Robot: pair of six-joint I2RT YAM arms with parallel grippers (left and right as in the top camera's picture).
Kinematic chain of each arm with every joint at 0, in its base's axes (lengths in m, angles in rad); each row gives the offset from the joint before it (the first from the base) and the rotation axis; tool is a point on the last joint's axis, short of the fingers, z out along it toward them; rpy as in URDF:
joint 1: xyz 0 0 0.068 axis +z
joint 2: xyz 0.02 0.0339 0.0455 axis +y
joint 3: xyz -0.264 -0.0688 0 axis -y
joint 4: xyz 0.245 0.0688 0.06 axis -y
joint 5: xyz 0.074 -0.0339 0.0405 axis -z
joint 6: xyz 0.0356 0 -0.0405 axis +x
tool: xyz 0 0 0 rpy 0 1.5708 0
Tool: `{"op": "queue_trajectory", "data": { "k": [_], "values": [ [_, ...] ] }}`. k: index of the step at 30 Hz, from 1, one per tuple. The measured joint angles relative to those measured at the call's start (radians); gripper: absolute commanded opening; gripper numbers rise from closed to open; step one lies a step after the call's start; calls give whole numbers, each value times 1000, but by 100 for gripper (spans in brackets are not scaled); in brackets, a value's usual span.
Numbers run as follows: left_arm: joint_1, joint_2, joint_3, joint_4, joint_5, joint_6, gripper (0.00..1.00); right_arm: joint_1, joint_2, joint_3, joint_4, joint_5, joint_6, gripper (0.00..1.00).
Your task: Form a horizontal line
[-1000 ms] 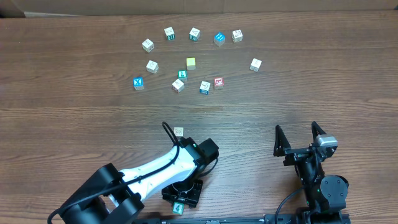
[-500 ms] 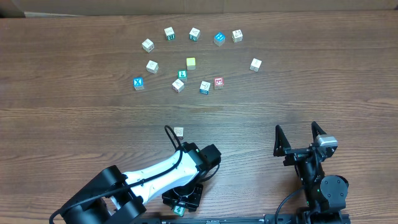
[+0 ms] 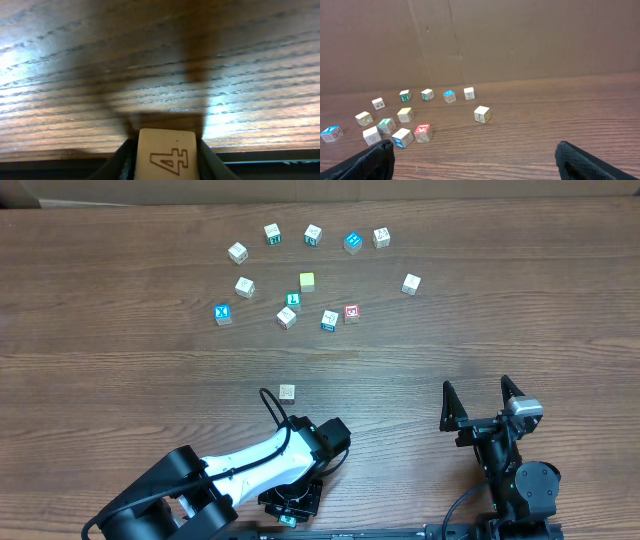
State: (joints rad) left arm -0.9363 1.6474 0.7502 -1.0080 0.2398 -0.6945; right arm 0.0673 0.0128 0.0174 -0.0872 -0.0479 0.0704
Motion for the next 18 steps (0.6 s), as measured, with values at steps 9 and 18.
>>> {"op": "queue_trajectory", "data": {
  "k": [9, 18],
  "values": [
    [83, 0, 6, -1, -13, -3, 26, 0, 0, 0, 0, 0, 0, 100],
    [346, 0, 96, -16, -153, 106, 30, 0, 0, 0, 0, 0, -1, 100]
  ]
}}
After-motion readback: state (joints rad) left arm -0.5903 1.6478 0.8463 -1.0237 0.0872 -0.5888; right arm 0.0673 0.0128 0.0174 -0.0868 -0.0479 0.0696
